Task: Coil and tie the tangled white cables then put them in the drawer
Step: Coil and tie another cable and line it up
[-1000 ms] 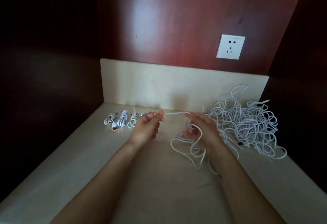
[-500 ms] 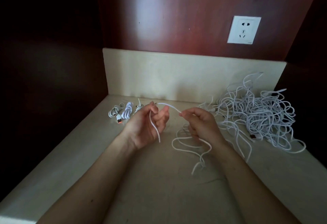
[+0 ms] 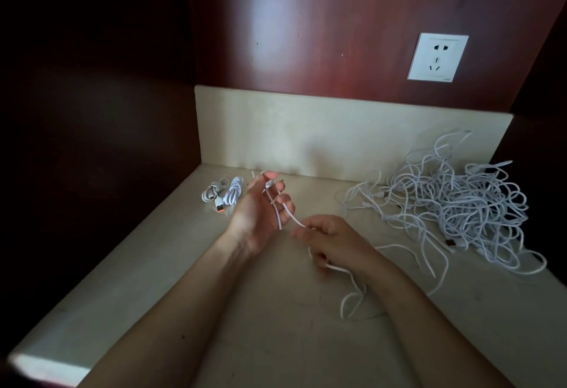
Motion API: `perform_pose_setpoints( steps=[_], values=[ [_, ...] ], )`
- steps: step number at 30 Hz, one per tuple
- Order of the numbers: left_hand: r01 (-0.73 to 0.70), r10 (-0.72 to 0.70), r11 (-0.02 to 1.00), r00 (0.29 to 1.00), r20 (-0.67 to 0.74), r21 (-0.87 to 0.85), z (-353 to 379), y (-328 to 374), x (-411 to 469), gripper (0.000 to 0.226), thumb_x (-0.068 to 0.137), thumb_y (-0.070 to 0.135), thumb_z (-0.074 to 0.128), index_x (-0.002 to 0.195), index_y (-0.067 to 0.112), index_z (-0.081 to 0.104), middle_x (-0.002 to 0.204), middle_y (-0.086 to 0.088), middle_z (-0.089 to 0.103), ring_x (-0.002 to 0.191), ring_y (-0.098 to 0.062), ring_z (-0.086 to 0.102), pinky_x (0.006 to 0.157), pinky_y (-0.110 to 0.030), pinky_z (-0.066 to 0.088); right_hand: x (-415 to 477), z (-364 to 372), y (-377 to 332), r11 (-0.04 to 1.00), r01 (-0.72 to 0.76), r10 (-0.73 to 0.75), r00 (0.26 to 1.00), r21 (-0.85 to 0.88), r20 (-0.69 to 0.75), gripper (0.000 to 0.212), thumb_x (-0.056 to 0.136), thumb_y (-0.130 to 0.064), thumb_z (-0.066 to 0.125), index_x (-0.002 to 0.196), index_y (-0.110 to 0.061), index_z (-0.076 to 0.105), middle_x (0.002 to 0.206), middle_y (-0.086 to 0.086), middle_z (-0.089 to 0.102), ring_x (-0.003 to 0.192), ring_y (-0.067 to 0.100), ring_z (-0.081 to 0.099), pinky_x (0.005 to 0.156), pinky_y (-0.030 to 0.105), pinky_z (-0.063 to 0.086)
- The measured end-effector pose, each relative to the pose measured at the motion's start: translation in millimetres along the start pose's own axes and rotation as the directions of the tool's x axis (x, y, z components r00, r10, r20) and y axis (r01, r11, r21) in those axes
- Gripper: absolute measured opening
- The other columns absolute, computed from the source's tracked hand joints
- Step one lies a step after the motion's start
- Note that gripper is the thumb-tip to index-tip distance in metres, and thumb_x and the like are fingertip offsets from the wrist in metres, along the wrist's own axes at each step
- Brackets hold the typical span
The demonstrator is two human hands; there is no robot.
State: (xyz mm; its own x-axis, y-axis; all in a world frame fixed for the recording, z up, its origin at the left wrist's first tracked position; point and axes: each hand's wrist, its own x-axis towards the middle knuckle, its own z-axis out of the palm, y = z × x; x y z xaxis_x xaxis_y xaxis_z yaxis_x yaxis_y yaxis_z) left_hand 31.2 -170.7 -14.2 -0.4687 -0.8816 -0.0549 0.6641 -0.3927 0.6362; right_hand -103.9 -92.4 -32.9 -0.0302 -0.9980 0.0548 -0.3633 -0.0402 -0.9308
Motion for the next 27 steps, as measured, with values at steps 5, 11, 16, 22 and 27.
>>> perform_pose_setpoints(
  steps=[5, 11, 16, 22, 27],
  values=[
    [-0.091, 0.096, 0.989, 0.994, -0.047, 0.114, -8, 7, 4, 0.023, 0.103, 0.017, 0.033, 0.086, 0.020, 0.048, 0.059, 0.005, 0.044, 0.038, -0.002, 0.023, 0.034, -0.013, 0.017, -13, -6, -11, 0.956, -0.197, 0.123, 0.943, 0.218, 0.309, 0.017, 0.097, 0.002, 0.049, 0.105, -0.002, 0.063, 0.054, 0.001, 0.049, 0.045, 0.019, 0.058, 0.049, 0.028, 0.050],
    [-0.093, 0.106, 0.973, 0.993, -0.050, 0.213, -14, 11, 3, 0.023, 0.105, 0.020, 0.030, 0.090, 0.022, 0.048, 0.050, 0.009, 0.042, 0.036, -0.002, 0.021, 0.033, -0.013, 0.016, -21, -13, -17, 0.982, -0.170, 0.130, 0.929, 0.086, 0.345, 0.021, 0.097, -0.004, 0.051, 0.112, -0.004, 0.067, 0.054, -0.001, 0.044, 0.037, 0.010, 0.042, 0.037, 0.021, 0.040],
    [-0.053, 0.061, 0.969, 0.998, -0.026, 0.241, -16, 11, 4, 0.021, 0.104, 0.023, 0.033, 0.086, 0.024, 0.044, 0.048, 0.011, 0.026, 0.034, -0.002, 0.017, 0.033, -0.014, 0.012, -23, -11, -22, 0.945, -0.164, 0.107, 0.973, 0.285, 0.204, 0.012, 0.090, 0.000, 0.059, 0.099, 0.002, 0.067, 0.054, 0.005, 0.048, 0.048, 0.017, 0.060, 0.050, 0.024, 0.051],
    [-0.028, 0.029, 0.983, 1.000, 0.001, 0.180, -16, 13, 7, 0.031, 0.105, 0.034, 0.027, 0.080, 0.023, 0.042, 0.047, 0.010, 0.024, 0.034, -0.003, 0.017, 0.036, -0.018, 0.009, -10, -12, -17, 0.604, -0.311, 0.267, 0.947, 0.734, 0.181, 0.022, 0.098, -0.015, 0.048, 0.084, -0.003, 0.061, 0.060, 0.002, 0.043, 0.046, 0.011, 0.047, 0.045, 0.026, 0.051],
    [0.026, -0.040, 0.985, 0.996, 0.080, 0.171, -20, 17, 9, 0.063, 0.103, 0.051, 0.015, 0.102, 0.012, 0.064, 0.050, 0.008, 0.022, 0.048, -0.008, 0.005, 0.039, -0.019, 0.010, -7, -15, -9, 0.809, -0.229, 0.237, 0.970, 0.542, 0.055, 0.019, 0.098, -0.014, 0.049, 0.088, -0.007, 0.065, 0.060, -0.003, 0.035, 0.042, 0.004, 0.026, 0.032, 0.013, 0.017]
  ],
)
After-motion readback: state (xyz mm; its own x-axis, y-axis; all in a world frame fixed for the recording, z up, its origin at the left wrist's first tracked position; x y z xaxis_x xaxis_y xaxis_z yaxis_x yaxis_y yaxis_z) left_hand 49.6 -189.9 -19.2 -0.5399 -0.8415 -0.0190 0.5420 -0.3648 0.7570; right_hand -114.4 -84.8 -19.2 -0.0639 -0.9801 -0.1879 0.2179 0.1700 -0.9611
